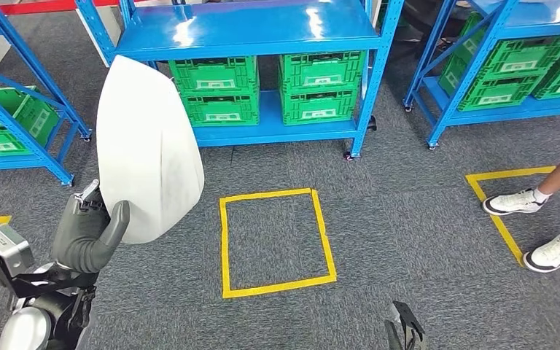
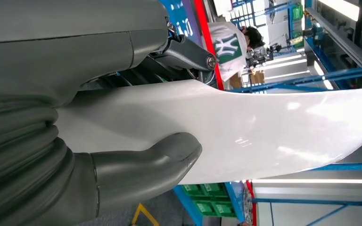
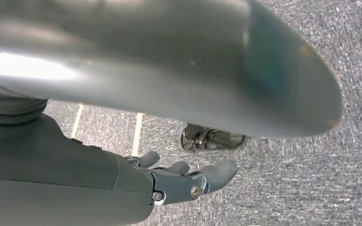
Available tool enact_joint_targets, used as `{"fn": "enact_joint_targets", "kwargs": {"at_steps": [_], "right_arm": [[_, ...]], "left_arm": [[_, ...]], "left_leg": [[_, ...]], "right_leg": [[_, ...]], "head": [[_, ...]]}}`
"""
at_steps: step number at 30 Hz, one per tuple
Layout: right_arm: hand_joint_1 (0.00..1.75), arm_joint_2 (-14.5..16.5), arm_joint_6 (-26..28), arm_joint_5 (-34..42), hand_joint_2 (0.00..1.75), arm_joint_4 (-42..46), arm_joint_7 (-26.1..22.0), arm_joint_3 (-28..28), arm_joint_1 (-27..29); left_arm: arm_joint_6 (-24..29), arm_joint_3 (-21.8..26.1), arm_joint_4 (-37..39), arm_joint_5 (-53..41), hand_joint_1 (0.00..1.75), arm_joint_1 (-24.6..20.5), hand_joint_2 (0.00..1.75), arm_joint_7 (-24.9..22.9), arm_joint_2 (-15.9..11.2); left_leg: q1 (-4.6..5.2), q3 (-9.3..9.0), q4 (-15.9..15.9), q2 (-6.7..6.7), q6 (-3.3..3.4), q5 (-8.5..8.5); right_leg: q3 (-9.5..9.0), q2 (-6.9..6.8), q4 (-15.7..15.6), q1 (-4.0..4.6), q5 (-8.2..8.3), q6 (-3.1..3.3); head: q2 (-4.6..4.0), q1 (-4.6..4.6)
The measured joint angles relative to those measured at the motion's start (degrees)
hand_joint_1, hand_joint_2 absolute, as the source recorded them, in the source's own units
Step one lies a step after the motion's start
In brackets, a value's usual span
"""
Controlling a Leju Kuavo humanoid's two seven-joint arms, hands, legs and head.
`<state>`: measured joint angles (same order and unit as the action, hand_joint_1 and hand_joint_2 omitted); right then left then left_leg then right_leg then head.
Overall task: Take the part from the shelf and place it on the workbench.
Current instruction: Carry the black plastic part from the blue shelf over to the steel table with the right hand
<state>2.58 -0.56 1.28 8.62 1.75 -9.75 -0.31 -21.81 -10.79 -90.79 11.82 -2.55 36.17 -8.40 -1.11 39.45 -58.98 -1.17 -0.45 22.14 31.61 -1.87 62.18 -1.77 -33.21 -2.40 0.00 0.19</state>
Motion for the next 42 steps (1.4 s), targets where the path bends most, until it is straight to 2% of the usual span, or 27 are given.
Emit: {"fn": "enact_joint_targets", "kwargs": {"at_steps": [2,5,7,9,10,11,12,13,15,16,17,18,19,20,22,24,25,26,27,28,31,32,35,37,39,41,42], "right_arm": [[0.00,0.08,-0.06,-0.12,0.00,0.02,-0.04,-0.01,-0.24],[0.00,0.02,-0.15,-0.44,0.00,0.02,-0.10,-0.02,-0.13],[0.00,0.02,-0.16,-0.65,0.00,0.02,-0.13,-0.02,0.07],[0.00,0.01,-0.22,-0.79,0.00,0.02,-0.15,-0.02,0.19],[0.00,0.00,-0.27,-0.88,0.00,0.02,-0.16,-0.02,0.28],[0.00,0.00,-0.33,-0.99,0.00,0.01,-0.17,-0.02,0.39],[0.00,0.00,-0.40,-1.11,0.00,0.01,-0.17,-0.02,0.50],[0.00,0.00,-0.44,-1.21,0.00,0.01,-0.17,-0.02,0.56],[0.00,0.04,-0.54,-1.31,0.00,0.01,-0.17,-0.02,0.48],[0.00,0.05,-0.57,-1.32,0.00,0.01,-0.16,-0.02,0.36],[0.00,0.06,-0.61,-1.34,0.00,0.01,-0.16,-0.02,0.25],[0.00,0.06,-0.62,-1.35,0.00,0.01,-0.12,-0.02,0.20],[0.00,0.02,-0.62,-1.35,0.00,0.01,-0.05,-0.02,0.25],[0.00,0.02,-0.61,-1.35,0.00,0.01,0.03,-0.02,0.31],[0.00,0.02,-0.57,-1.35,0.00,0.01,0.20,-0.02,0.21],[0.00,0.01,-0.51,-1.34,0.00,0.01,0.31,-0.02,-0.11],[0.00,0.00,-0.46,-1.37,0.00,0.01,0.38,-0.02,-0.18],[0.00,0.00,-0.42,-1.41,0.00,0.01,0.48,-0.02,-0.14],[0.00,-0.01,-0.39,-1.51,0.00,0.01,0.57,-0.02,-0.07],[0.00,-0.03,-0.36,-1.62,0.00,0.01,0.63,-0.02,-0.01],[0.00,-0.12,-0.33,-1.80,0.00,0.02,0.69,-0.02,-0.10],[0.00,-0.14,-0.33,-1.80,0.00,0.03,0.68,-0.02,-0.13],[0.00,-0.14,-0.34,-1.95,0.00,0.03,0.76,-0.02,0.04],[0.00,-0.15,-0.49,-2.57,0.00,0.03,0.89,0.01,0.13],[0.00,-0.16,-0.63,-3.50,0.00,0.03,0.76,0.10,0.12],[0.00,-0.28,-0.69,-4.16,0.00,0.03,0.39,0.26,0.16],[0.00,-0.37,-0.75,-4.34,0.00,0.03,0.23,0.31,0.22]], "left_arm": [[-0.02,0.04,-0.03,0.00,1.75,0.05,1.75,0.07,-0.03],[-0.04,0.11,-0.03,0.01,1.75,0.24,1.75,0.30,-0.06],[0.01,0.21,-0.02,0.01,1.75,0.45,1.75,0.49,-0.15],[0.08,0.31,-0.03,0.01,1.75,0.78,1.75,0.67,-0.30],[0.11,0.34,-0.02,0.01,1.75,1.01,1.75,0.75,-0.36],[0.14,0.36,-0.02,0.01,1.75,1.25,1.75,0.85,-0.42],[0.14,0.36,-0.03,0.01,1.75,1.43,1.75,0.95,-0.45],[0.15,0.37,-0.04,0.00,1.75,1.56,1.75,1.06,-0.48],[0.15,0.41,-0.13,-0.01,1.75,1.63,1.75,1.22,-0.56],[0.16,0.47,-0.20,-0.02,1.75,1.65,1.75,1.27,-0.62],[0.16,0.55,-0.27,-0.03,1.75,1.66,1.75,1.28,-0.68],[0.17,0.63,-0.31,-0.04,1.75,1.60,1.75,1.27,-0.74],[0.17,0.70,-0.35,-0.05,1.75,1.42,1.75,1.25,-0.76],[0.17,0.73,-0.37,-0.07,1.75,1.17,1.75,1.20,-0.73],[0.17,0.74,-0.37,-0.08,1.75,0.64,1.75,1.07,-0.61],[0.17,0.74,-0.27,-0.12,1.75,0.39,1.75,0.79,-0.51],[0.17,0.74,-0.19,-0.18,1.75,0.36,1.75,0.64,-0.46],[0.18,0.74,-0.13,-0.27,1.75,0.39,1.75,0.50,-0.39],[0.18,0.74,-0.08,-0.34,1.75,0.44,1.75,0.41,-0.32],[0.18,0.73,-0.07,-0.43,1.75,0.48,1.75,0.34,-0.26],[0.19,0.75,-0.20,-0.48,1.75,0.57,1.75,0.27,-0.21],[0.19,0.75,-0.30,-0.48,1.75,0.58,1.75,0.26,-0.21],[0.30,0.72,-0.60,-0.57,1.75,0.62,1.75,0.23,-0.09],[0.81,0.79,-1.20,-1.23,1.75,1.30,1.75,0.27,-0.05],[1.74,1.04,-2.44,-2.29,1.75,3.31,1.75,0.45,-0.13],[2.62,1.55,-4.02,-2.91,1.75,6.08,1.75,0.70,-0.39],[2.92,1.85,-4.76,-3.03,1.75,7.25,1.75,0.78,-0.56]], "left_leg": [[0.15,0.16,-0.84,-0.53,-0.95,0.33],[0.04,-0.05,-0.68,-1.40,-1.92,0.52],[-0.10,1.16,-3.84,-0.72,-2.33,3.45],[-0.10,3.61,-11.15,0.39,-2.40,8.48],[-0.05,4.55,-14.50,0.67,-2.30,10.23],[0.01,4.77,-16.40,0.83,-2.12,11.02],[0.11,3.82,-15.92,1.01,-1.79,10.64],[0.25,1.87,-13.32,1.42,-1.36,9.42],[0.48,-2.94,-5.70,3.73,-0.26,6.94],[0.60,-4.51,-2.99,4.84,0.09,6.35],[0.72,-5.29,-1.58,5.57,0.28,6.26],[0.83,-5.51,-1.25,5.60,0.31,6.35],[0.91,-5.56,-0.83,5.01,0.35,6.19],[0.84,-5.74,-0.33,4.33,0.46,5.96],[0.54,-6.15,0.81,2.77,0.93,5.41],[0.49,-6.13,1.06,1.12,1.31,5.22],[0.50,-5.97,0.94,0.28,1.38,5.24],[0.50,-5.81,0.79,-0.48,1.42,5.26],[0.50,-5.65,0.60,-1.20,1.42,5.28],[0.48,-5.49,0.37,-1.88,1.36,5.32],[0.72,-5.09,-0.62,-3.56,0.60,5.72],[0.81,-5.09,-0.79,-3.98,0.19,5.82],[0.67,-5.34,-0.63,-4.86,-0.92,5.78],[0.47,-4.70,-2.49,-2.99,-1.51,7.55],[0.37,-2.47,-8.56,-0.16,-1.85,11.61],[0.38,-0.15,-14.80,0.87,-1.90,14.46],[0.39,-0.05,-15.46,1.05,-1.81,14.34]], "right_leg": [[-0.35,-0.80,-1.68,-0.01,0.66,0.88],[0.41,0.31,-1.51,0.06,1.51,2.57],[0.91,1.09,-1.61,-0.01,2.27,3.31],[1.54,1.96,-1.59,0.16,2.78,3.72],[1.82,2.45,-1.56,0.31,2.95,3.81],[2.03,2.99,-1.55,0.46,3.08,3.84],[2.07,3.56,-1.54,0.59,3.17,3.83],[2.02,4.18,-1.53,0.70,3.23,3.79],[1.94,5.30,-1.54,0.78,3.37,3.60],[2.11,5.86,-1.55,0.66,3.51,3.35],[2.34,6.38,-1.60,0.45,3.71,2.99],[2.60,6.94,-1.73,0.24,3.96,2.54],[2.75,7.54,-1.98,0.11,4.22,2.04],[2.82,7.38,-2.02,0.11,4.28,1.65],[3.97,5.35,0.07,0.47,2.82,1.18],[7.08,3.04,6.40,0.61,-0.57,0.95],[8.71,2.68,9.83,0.59,-1.94,0.78],[9.63,2.54,11.89,0.56,-2.43,0.64],[9.51,2.38,11.96,0.51,-1.94,0.53],[8.16,2.02,9.72,0.45,-0.56,0.45],[2.39,-0.68,-0.60,0.57,3.22,0.75],[1.78,-1.13,-2.01,0.73,3.52,1.10],[2.21,0.07,-2.35,0.86,4.04,2.37],[2.31,1.01,-2.63,0.54,4.67,3.10],[2.55,2.17,-2.72,0.41,5.06,3.56],[2.83,3.63,-2.69,0.52,5.25,3.69],[2.91,4.36,-2.67,0.58,5.32,3.67]], "head": [[0.00,-0.09],[0.00,-0.43],[0.00,-0.66],[0.00,-0.84],[0.00,-0.87],[0.00,-0.88],[0.00,-0.88],[0.00,-0.89],[0.00,-0.79],[0.00,-0.75],[0.00,-0.73],[0.00,-0.73],[0.00,-0.81],[0.00,-0.83],[0.00,-0.55],[0.00,-0.25],[0.00,-0.21],[0.00,-0.19],[0.00,-0.15],[0.00,-0.13],[0.00,-0.19],[0.00,-0.23],[0.00,-0.28],[0.00,-0.36],[0.00,-0.53],[0.00,-0.61],[0.00,-0.61]]}}
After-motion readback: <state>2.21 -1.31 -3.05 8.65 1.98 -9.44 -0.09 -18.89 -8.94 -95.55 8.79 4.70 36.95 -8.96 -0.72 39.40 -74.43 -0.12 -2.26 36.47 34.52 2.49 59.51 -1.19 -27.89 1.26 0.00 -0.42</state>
